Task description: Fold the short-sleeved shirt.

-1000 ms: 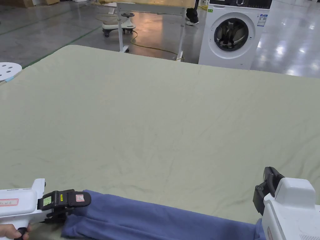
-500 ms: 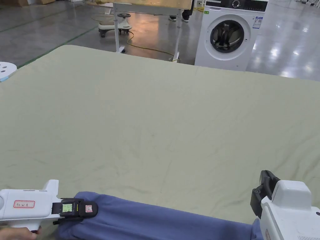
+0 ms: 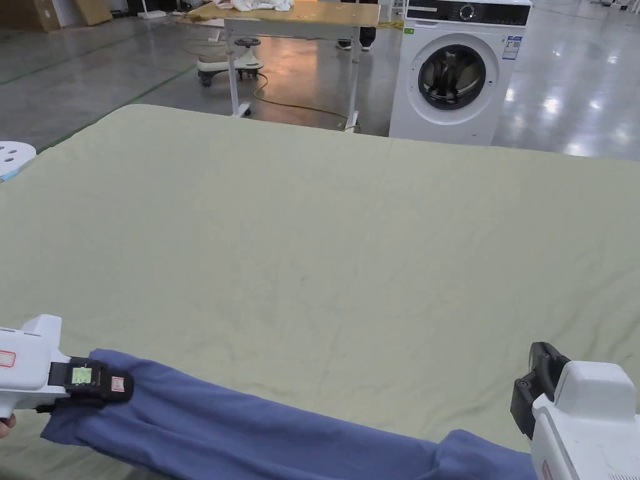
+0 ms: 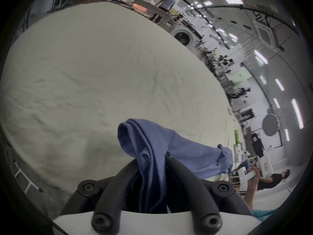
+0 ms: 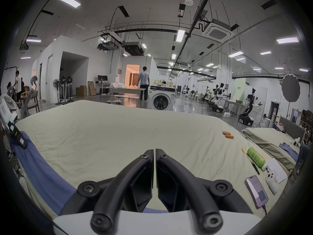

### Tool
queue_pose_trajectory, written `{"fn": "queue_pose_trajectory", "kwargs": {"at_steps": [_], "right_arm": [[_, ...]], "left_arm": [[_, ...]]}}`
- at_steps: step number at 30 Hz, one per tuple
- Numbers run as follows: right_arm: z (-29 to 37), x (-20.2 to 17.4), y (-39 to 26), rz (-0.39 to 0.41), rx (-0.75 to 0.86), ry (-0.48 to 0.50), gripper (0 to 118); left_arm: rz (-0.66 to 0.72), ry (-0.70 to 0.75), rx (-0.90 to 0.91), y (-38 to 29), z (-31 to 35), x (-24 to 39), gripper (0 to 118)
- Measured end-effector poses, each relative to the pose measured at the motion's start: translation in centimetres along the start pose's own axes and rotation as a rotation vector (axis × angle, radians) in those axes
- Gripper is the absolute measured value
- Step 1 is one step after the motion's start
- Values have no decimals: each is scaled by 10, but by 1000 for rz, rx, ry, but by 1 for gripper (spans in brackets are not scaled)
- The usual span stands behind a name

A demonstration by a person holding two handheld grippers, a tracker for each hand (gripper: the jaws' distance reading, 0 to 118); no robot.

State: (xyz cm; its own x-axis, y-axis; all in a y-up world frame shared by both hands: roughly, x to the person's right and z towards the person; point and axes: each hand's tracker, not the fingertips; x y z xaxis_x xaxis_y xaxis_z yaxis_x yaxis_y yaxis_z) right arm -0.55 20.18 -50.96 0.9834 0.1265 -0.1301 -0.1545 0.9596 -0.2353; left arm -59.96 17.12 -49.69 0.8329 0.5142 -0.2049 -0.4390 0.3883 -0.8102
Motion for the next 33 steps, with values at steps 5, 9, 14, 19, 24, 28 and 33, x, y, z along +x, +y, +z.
{"fn": "queue_pose_trajectory", "kwargs": {"at_steps": [5, 9, 14, 19, 24, 28, 33], "right_arm": [[-3, 1, -1, -1, -2, 9, 2], [-5, 3, -4, -10, -8, 16, 2], [-5, 5, -7, -18, -16, 17, 2], [-4, 13, -10, -31, -26, 5, 2], [-2, 21, -15, -36, -42, -15, 2], [-1, 27, -19, -40, -56, -27, 2], [0, 31, -22, -42, -69, -42, 2]], "left_arm": [[-30, 25, -20, -14, 17, 51, 5], [-42, -76, -46, -24, 18, 100, 5], [-51, -165, -96, -23, -5, 120, 4], [-56, -204, -148, -31, -49, 155, 4], [-71, -159, -200, -57, -95, 199, 5], [-52, -117, -263, -69, -139, 209, 5], [-76, -27, -289, -84, -168, 223, 5]]}}
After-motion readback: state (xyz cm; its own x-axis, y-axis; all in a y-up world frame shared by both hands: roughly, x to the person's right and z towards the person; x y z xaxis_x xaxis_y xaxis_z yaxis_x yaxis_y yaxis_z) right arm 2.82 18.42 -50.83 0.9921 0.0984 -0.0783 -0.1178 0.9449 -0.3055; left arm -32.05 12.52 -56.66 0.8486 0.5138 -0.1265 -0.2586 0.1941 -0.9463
